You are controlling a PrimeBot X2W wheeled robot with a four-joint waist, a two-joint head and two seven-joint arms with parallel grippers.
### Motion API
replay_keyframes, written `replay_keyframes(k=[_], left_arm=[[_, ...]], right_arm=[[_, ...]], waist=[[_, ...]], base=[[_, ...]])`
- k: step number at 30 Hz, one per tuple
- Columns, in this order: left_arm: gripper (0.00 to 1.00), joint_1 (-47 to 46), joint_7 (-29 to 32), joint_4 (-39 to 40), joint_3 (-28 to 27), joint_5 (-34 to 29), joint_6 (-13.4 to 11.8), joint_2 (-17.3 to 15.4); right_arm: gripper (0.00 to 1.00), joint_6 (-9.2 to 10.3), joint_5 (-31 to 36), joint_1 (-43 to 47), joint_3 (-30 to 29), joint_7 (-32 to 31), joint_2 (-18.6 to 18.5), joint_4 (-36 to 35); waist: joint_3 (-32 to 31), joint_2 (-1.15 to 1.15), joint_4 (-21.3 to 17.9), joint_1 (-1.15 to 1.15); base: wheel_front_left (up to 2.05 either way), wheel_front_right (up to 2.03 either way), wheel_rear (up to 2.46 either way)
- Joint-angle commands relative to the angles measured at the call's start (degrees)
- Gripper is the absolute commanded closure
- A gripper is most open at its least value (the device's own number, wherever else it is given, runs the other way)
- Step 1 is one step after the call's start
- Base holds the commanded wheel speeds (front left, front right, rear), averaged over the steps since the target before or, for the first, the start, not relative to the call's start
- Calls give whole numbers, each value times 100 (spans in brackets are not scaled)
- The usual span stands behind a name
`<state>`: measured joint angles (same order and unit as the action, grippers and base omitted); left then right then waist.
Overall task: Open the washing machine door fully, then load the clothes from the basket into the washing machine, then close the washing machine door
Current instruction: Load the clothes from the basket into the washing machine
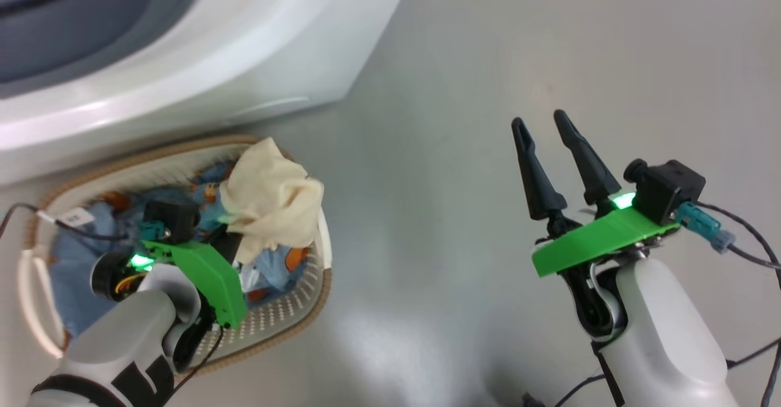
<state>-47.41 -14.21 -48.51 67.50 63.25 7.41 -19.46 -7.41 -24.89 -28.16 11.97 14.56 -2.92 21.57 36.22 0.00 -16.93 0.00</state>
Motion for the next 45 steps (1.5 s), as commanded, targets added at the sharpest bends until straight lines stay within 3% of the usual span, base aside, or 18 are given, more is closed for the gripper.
replay_keyframes(k=[1,15,29,34,45], left_arm=[[100,127,-76,149,-257,-49,8,-170],[100,1558,-78,1592,-2413,-1061,8,17],[100,2775,-78,2789,-4037,-1718,0,422],[100,3082,-78,3366,-4476,-2031,-84,562],[100,3378,-79,3813,-4966,-2280,-135,758]], right_arm=[[0,-8,54,302,61,44,4,-63],[0,-8,153,824,18,44,-267,221],[0,-8,29,1243,119,44,-490,257],[0,-8,-15,1356,135,44,-557,249],[0,-8,-82,1446,212,44,-645,242]], waist=[[-479,0,346,0],[-1738,0,920,0],[-2656,0,1219,0],[-2816,0,1286,0],[-2944,0,1321,0]], base=[[0,0,0],[0,0,0],[0,0,0],[0,0,0],[0,0,0]])
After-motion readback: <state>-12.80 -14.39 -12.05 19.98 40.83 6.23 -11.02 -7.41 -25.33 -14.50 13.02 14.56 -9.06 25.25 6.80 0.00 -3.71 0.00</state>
